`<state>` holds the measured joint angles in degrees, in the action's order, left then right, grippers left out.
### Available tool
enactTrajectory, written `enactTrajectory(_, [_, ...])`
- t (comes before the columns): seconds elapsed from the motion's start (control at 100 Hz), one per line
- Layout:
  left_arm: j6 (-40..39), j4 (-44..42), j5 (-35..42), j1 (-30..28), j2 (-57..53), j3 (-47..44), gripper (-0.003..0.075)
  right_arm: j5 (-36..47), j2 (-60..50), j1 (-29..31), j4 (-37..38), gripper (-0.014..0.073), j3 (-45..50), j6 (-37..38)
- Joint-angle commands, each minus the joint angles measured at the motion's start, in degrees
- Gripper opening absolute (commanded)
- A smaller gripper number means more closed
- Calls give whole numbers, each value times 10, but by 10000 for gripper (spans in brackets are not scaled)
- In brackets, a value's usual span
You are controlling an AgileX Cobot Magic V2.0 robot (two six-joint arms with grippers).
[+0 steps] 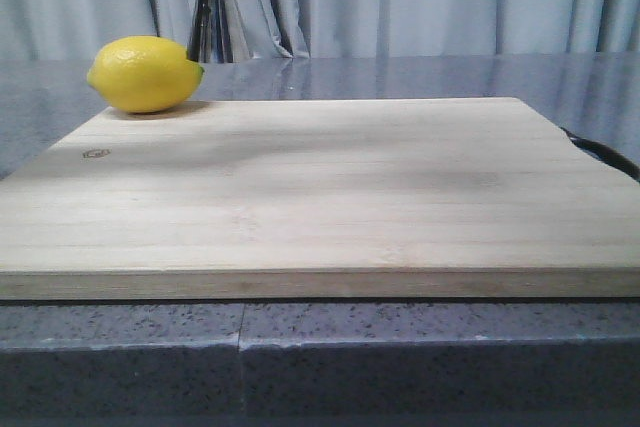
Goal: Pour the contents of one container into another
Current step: 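Tilt the beaker with the right gripper, pouring liquid into the jigger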
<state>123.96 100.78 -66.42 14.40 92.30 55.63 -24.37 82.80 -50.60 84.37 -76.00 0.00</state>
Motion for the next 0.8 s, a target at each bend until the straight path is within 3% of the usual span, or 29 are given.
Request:
enactTrajectory(0.0, [-5, 52, -55, 6, -25, 18, 228, 2, -21, 0, 36, 302, -22, 0])
enactTrajectory(0.79, [-5, 52, -55, 6, -25, 18, 228, -3, -21, 0, 23, 302, -22, 0])
